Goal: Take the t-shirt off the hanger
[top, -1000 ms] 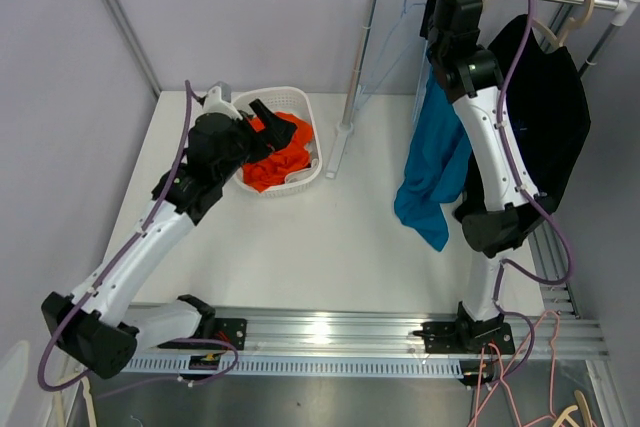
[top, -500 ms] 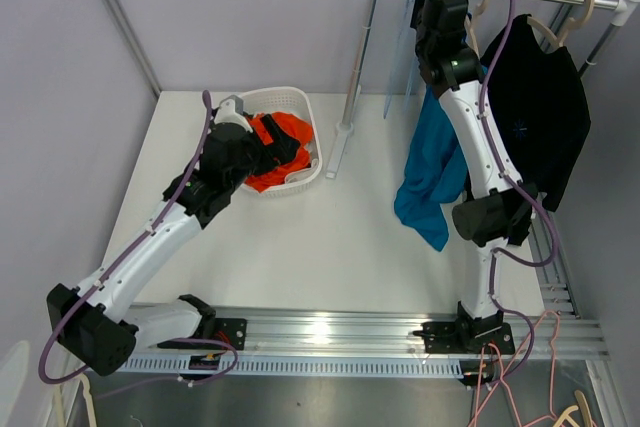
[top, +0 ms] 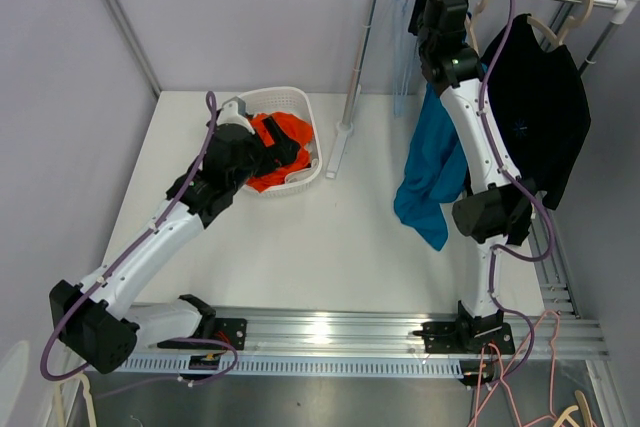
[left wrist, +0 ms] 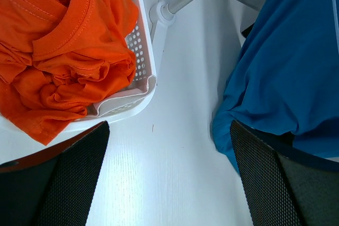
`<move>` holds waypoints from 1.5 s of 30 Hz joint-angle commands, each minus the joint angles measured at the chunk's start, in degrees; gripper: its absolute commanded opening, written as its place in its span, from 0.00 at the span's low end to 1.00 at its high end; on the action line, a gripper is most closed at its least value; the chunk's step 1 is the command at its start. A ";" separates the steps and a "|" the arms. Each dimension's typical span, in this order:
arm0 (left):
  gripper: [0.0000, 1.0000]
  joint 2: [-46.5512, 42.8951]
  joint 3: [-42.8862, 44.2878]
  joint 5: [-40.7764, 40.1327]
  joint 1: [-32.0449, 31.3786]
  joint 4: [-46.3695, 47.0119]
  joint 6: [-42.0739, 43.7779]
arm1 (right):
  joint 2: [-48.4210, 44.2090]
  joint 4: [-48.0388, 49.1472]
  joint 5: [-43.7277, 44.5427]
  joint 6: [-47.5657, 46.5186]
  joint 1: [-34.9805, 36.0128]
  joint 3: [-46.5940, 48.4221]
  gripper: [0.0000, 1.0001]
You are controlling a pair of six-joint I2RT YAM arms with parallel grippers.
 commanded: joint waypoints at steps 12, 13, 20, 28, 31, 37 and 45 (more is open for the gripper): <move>1.00 -2.23 -0.74 -1.05 -1.49 0.31 0.96 | -10.88 -8.19 -5.72 4.30 0.06 -0.80 0.47; 1.00 -2.49 -0.83 -1.23 -1.58 0.31 0.96 | -12.45 -9.32 -5.54 4.21 0.06 -0.71 0.47; 0.99 -3.37 -0.83 -2.10 -2.72 -0.31 1.05 | -16.42 -16.01 -1.76 2.80 -0.81 1.14 0.45; 0.99 -1.18 0.22 -2.90 -4.56 -0.57 1.31 | -13.00 -23.48 -10.28 6.85 -9.07 2.81 0.43; 0.99 -0.39 1.19 -3.25 -4.74 -0.75 1.57 | -11.86 -23.49 -11.42 6.76 -10.30 3.25 0.43; 1.00 1.02 2.25 -3.78 -5.00 -0.66 1.92 | -8.87 -22.08 -15.63 7.81 -13.03 3.87 0.42; 1.00 3.83 3.65 -4.13 -5.09 -0.14 2.54 | -4.83 -18.13 -16.17 6.67 -14.26 4.04 0.41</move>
